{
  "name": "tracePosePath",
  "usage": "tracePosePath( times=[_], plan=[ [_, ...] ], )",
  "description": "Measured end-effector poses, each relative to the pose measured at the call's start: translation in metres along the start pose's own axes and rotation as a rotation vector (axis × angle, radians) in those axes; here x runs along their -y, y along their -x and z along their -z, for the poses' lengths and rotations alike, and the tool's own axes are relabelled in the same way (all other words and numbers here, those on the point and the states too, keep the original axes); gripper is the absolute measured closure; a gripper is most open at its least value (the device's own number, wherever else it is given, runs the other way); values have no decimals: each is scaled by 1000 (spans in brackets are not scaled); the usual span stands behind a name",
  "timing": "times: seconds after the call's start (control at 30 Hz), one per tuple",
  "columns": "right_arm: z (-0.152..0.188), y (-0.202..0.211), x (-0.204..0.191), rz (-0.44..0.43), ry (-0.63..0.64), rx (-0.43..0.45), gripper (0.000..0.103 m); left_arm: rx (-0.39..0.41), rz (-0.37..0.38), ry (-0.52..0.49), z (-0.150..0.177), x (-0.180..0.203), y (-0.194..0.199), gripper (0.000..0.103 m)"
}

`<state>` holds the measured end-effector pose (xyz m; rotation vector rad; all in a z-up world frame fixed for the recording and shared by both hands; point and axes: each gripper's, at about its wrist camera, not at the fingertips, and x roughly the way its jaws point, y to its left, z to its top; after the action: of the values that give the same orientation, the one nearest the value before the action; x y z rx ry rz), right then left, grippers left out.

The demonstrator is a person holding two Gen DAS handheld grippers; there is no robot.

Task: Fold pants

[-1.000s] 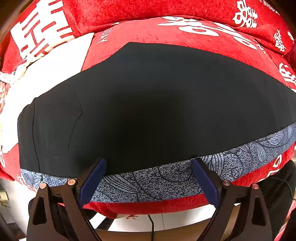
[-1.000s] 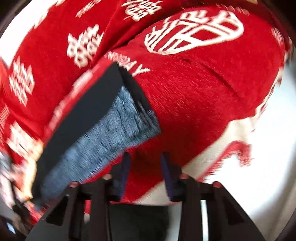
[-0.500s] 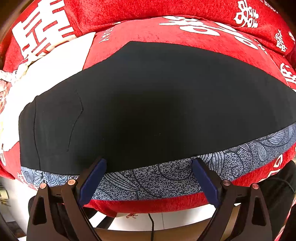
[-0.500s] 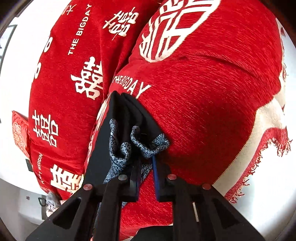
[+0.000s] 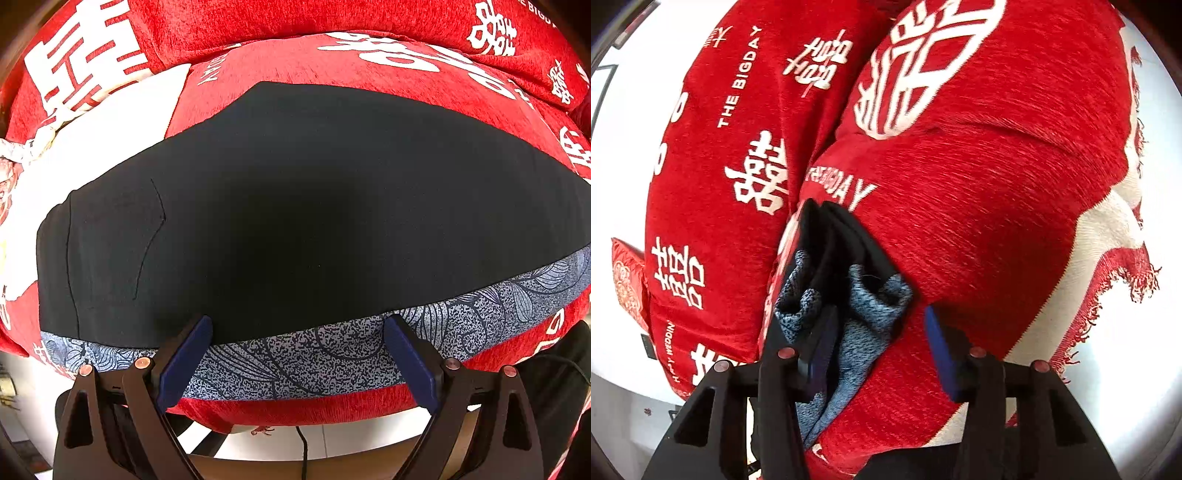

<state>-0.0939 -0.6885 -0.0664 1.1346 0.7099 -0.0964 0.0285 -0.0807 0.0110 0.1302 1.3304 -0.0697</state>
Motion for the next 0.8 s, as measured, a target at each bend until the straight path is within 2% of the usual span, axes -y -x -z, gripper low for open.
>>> tracePosePath(
  times=[0.07,0.1,0.13,0.17,0.33,0.43,0.47,0.5,0.57,0.67,0.73,0.8],
  plan=[
    [-1,-4,-2,3,11,4,49,1,2,2,0,-1,0,8],
    [-1,-6,-6,6,35,2,55,2,2,3,0,0,0,8],
    [-1,-10,-12,24,66,-11,91,2,1,3,1,0,0,8],
    [-2,-13,-15,58,79,-27,97,0,0,2,0,0,0,8],
    [0,23,-54,108,166,89,98,-3,5,11,0,0,0,8],
    [-4,-8,-36,231,142,-5,98,1,5,4,-1,1,-1,8],
    [-4,-16,-29,236,120,-30,97,1,7,2,-1,1,-1,8],
    [-4,-13,-30,224,115,-18,97,0,13,4,0,-1,0,8],
    [-4,0,-40,210,117,14,88,-1,20,11,1,-3,0,8],
    [-2,28,-61,263,199,129,78,3,17,11,1,-2,-2,5],
    [-3,36,-69,237,228,139,77,7,14,11,1,0,-2,5],
    [-4,33,-72,216,229,115,71,8,19,10,1,-1,-2,5]
  ],
)
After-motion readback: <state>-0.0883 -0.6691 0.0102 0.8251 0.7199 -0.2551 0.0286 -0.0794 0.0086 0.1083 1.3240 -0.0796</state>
